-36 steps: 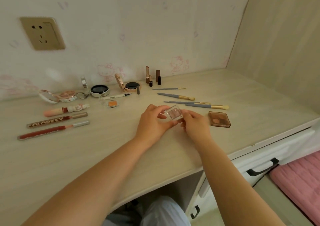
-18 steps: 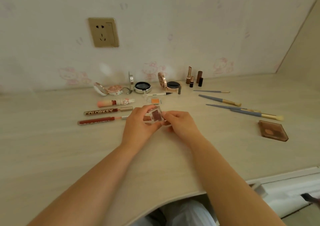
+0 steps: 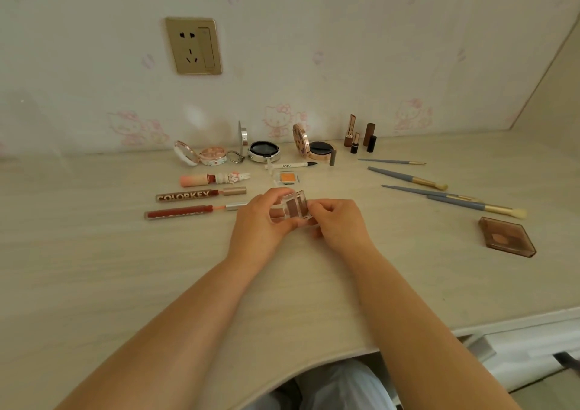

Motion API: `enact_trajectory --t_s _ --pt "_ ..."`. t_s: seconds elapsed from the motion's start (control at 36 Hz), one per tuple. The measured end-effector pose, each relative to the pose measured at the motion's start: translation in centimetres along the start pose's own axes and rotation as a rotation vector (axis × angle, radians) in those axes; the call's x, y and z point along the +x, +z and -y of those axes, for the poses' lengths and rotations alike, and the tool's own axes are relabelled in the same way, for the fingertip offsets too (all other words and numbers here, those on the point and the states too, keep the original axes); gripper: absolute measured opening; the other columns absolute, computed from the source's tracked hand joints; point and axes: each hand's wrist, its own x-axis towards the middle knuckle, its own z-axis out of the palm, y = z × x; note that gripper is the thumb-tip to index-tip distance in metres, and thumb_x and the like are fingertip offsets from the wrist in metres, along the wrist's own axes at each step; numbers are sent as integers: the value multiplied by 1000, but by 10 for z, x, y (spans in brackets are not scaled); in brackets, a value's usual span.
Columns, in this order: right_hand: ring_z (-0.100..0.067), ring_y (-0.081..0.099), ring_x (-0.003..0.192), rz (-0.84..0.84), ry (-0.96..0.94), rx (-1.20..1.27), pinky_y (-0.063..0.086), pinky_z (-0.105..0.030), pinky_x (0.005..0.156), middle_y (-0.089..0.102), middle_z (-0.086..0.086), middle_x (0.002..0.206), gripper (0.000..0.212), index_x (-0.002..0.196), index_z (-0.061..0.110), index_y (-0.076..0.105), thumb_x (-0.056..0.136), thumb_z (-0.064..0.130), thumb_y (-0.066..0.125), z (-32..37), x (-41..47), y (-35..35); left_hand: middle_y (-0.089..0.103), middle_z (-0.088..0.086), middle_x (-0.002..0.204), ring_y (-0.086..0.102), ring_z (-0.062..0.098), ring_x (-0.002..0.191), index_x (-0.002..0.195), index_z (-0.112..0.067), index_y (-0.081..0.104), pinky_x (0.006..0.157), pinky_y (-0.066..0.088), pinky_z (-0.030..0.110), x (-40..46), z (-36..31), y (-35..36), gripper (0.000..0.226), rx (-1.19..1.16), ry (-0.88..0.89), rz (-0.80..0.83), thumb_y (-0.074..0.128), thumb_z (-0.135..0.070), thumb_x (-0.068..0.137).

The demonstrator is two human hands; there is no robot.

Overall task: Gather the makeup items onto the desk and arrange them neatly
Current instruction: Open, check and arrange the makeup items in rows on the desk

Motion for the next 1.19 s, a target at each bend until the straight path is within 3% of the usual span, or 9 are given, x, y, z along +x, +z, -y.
enact_trajectory --t_s 0.08,0.17,0.25,0.36,0.5,0.72,0.83,1.0,1.19 --pt "-10 50 49 -18 22 11 41 -15 48 61 1 60 28 79 7 72 90 18 49 -1 3 0 62 -5 116 63 11 98 119 -28 58 84 47 18 -1 -2 -1 54 -62 -13 -6 80 -23 70" --pt "-10 50 48 -27 30 41 42 -13 46 60 2 61 26 83 16 71 93 21 48 -1 6 0 60 -9 113 63 12 102 119 -30 57 89 48 23 -3 -4 -3 53 -115 -19 -6 78 -22 72" --pt "-9 53 50 -46 16 70 44 -13 44 62 3 68 25 100 18 69 94 16 45 -2 8 2 60 -5 118 63 12 102 118 -36 54 91 48 25 -3 -4 -4 50 -132 -27 -2 77 -24 74" --pt "-9 53 54 -3 -29 104 44 -11 43 62 -1 75 32 120 23 60 97 14 40 -4 8 3 60 -4 119 59 8 103 125 -25 54 85 43 10 -4 -5 -4 52 -117 -28 -2 74 -23 77" --pt "-5 55 60 54 -105 48 42 -9 43 59 4 88 42 136 29 42 97 15 45 -3 11 6 58 -6 121 57 5 99 128 -23 51 79 38 4 -1 -6 -3 51 -96 -41 -22 71 -24 81" --pt "-8 54 68 225 -194 -170 50 -18 53 57 8 89 48 137 27 43 92 19 57 -4 23 -4 50 -3 122 57 4 91 130 -20 51 73 39 3 2 -3 -3 48 -27 -16 -20 66 -29 85" --pt "-9 52 58 232 -219 -174 49 -18 52 60 -1 94 47 135 24 46 91 17 59 -7 28 -7 51 -4 123 56 4 92 131 -21 49 71 38 0 5 -2 -3 49 -28 -43 2 64 -31 85" --pt "-9 53 86 239 -296 -303 36 -20 81 62 2 100 46 133 26 48 89 21 60 -11 37 -11 49 -4 119 53 -3 84 134 -36 43 75 39 11 6 -5 -7 51 -21 -49 67 63 -31 87" --pt "-13 50 89 249 -332 -501 35 -23 80 56 5 92 45 131 24 52 87 27 63 -17 48 -19 53 2 125 59 11 93 135 -28 43 83 43 23 10 -8 -1 53 20 -79 73 63 -30 87"
